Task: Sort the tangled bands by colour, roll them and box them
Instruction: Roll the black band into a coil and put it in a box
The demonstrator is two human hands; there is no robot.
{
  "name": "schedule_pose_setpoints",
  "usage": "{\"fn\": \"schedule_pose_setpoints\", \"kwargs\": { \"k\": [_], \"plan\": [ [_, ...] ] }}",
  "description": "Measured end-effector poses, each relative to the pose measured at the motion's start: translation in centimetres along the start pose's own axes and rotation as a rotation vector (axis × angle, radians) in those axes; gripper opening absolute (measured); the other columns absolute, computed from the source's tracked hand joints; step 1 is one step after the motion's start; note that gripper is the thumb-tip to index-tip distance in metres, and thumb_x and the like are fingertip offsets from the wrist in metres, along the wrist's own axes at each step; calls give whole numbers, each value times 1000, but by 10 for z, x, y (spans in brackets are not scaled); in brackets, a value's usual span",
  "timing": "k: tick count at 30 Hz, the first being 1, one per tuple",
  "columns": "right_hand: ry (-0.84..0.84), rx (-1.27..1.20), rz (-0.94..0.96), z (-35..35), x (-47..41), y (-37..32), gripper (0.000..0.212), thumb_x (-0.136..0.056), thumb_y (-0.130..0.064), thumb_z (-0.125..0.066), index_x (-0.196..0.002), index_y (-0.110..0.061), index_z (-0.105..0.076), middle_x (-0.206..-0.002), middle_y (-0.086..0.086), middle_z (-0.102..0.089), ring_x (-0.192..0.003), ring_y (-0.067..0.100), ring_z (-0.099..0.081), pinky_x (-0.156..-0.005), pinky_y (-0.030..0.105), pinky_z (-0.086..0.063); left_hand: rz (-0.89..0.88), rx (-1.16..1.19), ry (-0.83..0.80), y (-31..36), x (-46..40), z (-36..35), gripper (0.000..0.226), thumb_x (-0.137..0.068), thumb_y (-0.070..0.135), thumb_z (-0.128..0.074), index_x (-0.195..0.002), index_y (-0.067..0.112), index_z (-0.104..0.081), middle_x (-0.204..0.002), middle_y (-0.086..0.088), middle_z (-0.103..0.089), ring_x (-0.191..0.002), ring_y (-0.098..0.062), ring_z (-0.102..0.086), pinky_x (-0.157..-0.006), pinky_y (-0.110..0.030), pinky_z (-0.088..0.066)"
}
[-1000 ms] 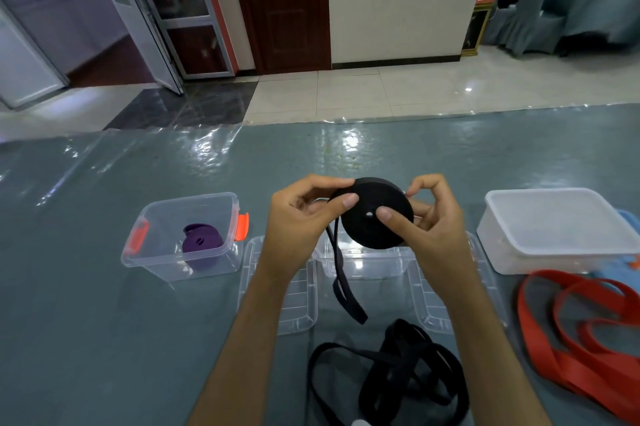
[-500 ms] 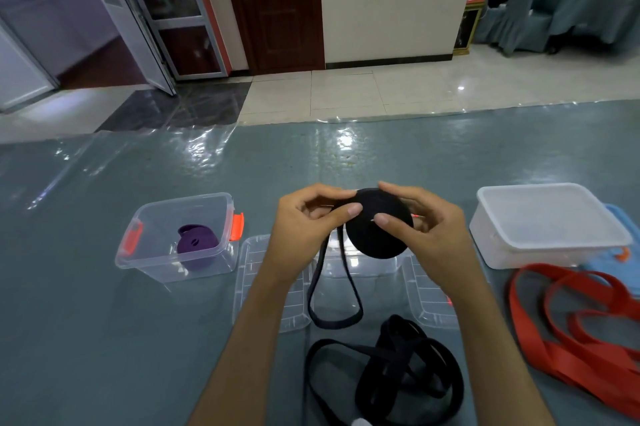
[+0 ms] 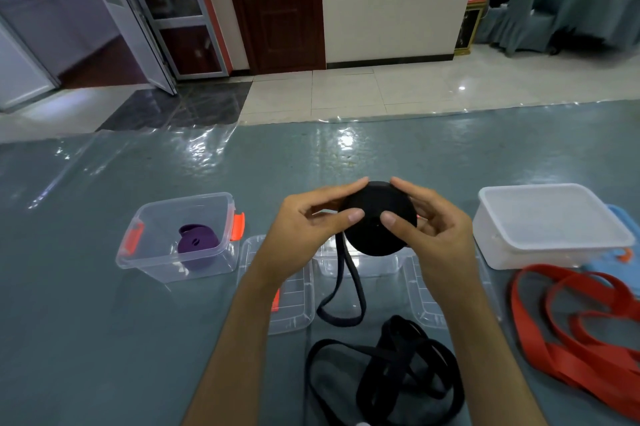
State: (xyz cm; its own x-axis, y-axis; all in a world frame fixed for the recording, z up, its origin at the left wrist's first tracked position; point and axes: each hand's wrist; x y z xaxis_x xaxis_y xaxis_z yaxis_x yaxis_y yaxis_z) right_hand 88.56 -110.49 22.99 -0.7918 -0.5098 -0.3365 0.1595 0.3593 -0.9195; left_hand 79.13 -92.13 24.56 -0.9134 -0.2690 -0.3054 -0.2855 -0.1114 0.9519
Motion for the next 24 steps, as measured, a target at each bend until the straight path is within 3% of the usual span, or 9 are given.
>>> {"fn": "schedule_pose_setpoints", "kwargs": {
  "k": [2, 6, 8, 11, 17, 21, 24],
  "plan": [
    [6, 4, -12, 1, -1, 1, 38, -83, -22, -86, -118, -29, -74, -117, 9, -78, -108, 28, -76, -87, 41, -65, -13, -60, -17, -1, -1, 3, 40, -94, 11, -78, -128, 31, -75, -122, 2, -77, -111, -17, -74, -92, -24, -58],
    [-79, 9, -120, 7, -3, 2, 39, -90, -14, -83, -120, -21, -60, -108, 16, -79, -90, 38, -80, -73, 46, -67, -60, -216, 112, -7, -2, -3, 32, -86, 14, -86, -116, 24, -81, -104, 11, -80, -81, -4, -71, -68, -12, -51],
    [-73, 45, -81, 8, -3, 1, 42, -91, -12, -81, -128, -26, -64, -108, 13, -80, -94, 34, -80, -78, 44, -67, -51, -171, 137, -10, -2, -7, 32, -86, 14, -87, -115, 25, -80, -105, 9, -79, -89, -7, -73, -72, -13, -53],
    [-32, 52, -2, 8, -3, 1, 41, -92, -13, -80, -129, -28, -72, -116, 8, -79, -107, 28, -77, -87, 39, -65, -53, -94, 83, -12, -3, -5, 35, -91, 12, -81, -123, 26, -78, -115, 2, -75, -111, -22, -73, -90, -23, -58],
    [-94, -13, -134, 9, -6, -3, 34, -88, -17, -81, -111, -24, -57, -98, 20, -80, -85, 40, -79, -68, 40, -66, -161, -66, 198, -10, -3, -11, 25, -85, 21, -88, -106, 34, -82, -105, 1, -81, -100, -23, -79, -88, -27, -62],
    [-50, 2, -52, 8, -5, -5, 38, -90, -17, -79, -124, -24, -66, -105, 17, -80, -93, 36, -79, -76, 40, -66, -111, 30, 120, -10, -5, -12, 23, -90, 19, -83, -111, 28, -82, -112, -2, -78, -107, -20, -76, -91, -23, -59],
    [-32, 17, -55, 10, -4, -3, 34, -89, -18, -81, -119, -24, -68, -107, 14, -80, -94, 34, -79, -76, 40, -66, -96, -25, 60, -11, -7, -6, 29, -92, 10, -79, -117, 26, -80, -112, -1, -75, -109, -21, -73, -92, -23, -57]
  ]
}}
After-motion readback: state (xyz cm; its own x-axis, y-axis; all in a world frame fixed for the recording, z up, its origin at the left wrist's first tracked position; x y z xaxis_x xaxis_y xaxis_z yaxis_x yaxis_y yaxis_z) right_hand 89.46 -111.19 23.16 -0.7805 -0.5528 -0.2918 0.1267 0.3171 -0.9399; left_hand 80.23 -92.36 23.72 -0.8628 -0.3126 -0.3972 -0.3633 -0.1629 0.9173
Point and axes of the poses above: each hand's wrist, its own x-axis away from the middle knuckle, its own z-axis out of the back of the hand, y = z × x
